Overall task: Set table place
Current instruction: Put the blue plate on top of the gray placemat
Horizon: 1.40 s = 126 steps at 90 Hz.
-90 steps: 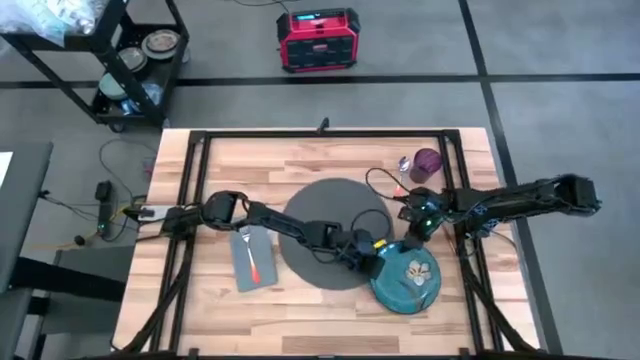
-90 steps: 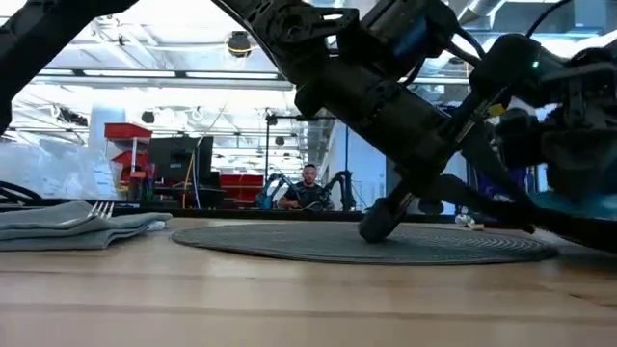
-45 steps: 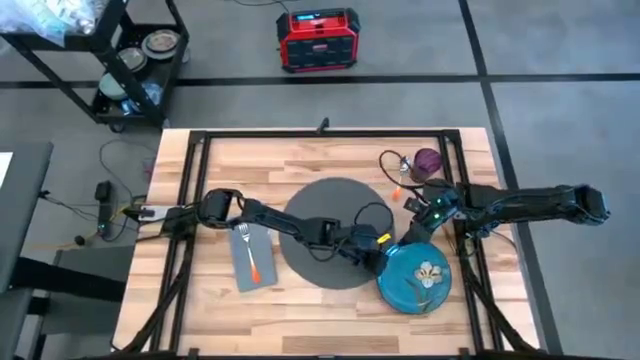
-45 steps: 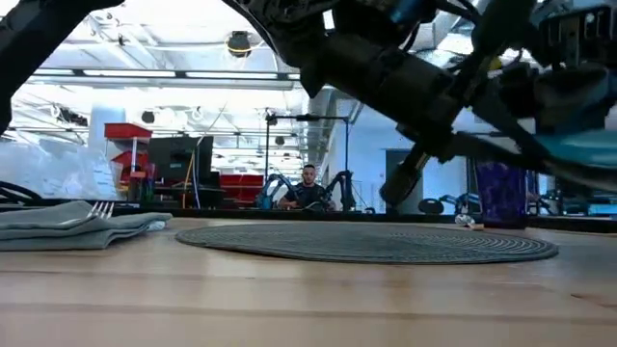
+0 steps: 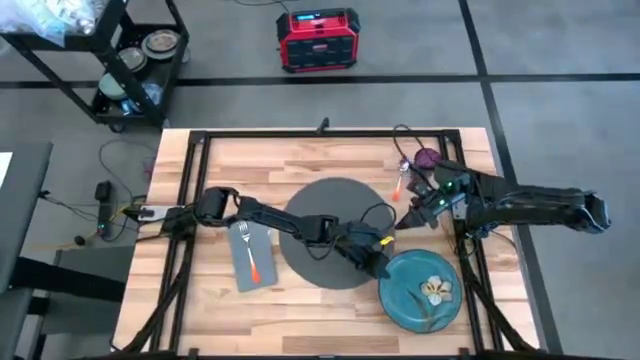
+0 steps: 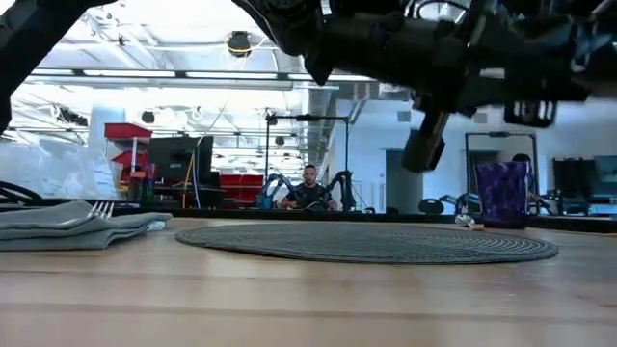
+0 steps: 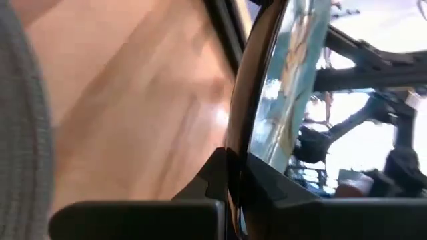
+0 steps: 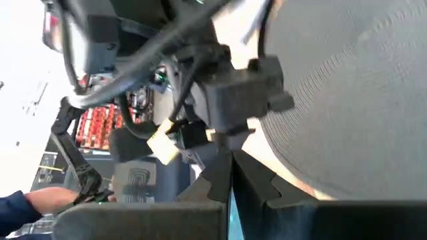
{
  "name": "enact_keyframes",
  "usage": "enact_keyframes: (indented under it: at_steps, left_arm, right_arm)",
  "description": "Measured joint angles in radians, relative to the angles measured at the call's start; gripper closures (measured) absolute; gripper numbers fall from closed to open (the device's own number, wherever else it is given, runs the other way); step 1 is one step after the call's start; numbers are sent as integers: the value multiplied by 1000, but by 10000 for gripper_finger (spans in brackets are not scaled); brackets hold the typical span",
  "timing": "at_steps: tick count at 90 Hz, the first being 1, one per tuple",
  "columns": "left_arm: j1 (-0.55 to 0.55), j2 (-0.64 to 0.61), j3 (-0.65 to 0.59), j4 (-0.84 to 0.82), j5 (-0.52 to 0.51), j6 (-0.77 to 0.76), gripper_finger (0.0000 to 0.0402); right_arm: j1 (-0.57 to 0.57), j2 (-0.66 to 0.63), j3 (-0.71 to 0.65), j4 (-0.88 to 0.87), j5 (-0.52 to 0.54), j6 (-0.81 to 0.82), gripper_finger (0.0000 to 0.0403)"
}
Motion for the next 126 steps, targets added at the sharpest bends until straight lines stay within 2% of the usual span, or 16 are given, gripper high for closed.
enact_keyframes:
  at_steps: [39,72,99,126]
  left_arm:
    - [91,-116,2,-356,327,192,401]
    - [177,-121,1,-403,528,280,401]
    - [283,-121,1,-614,591,438,401]
    - [398,-121,1,-1000,627,771,401]
  right_arm:
    - [-64,0,35,-3,-40,-26,403]
    - [-64,0,35,-29,-41,-36,403]
    - [-97,0,35,-39,-51,-47,403]
    - [-171,0,35,-38,-89,-53,403]
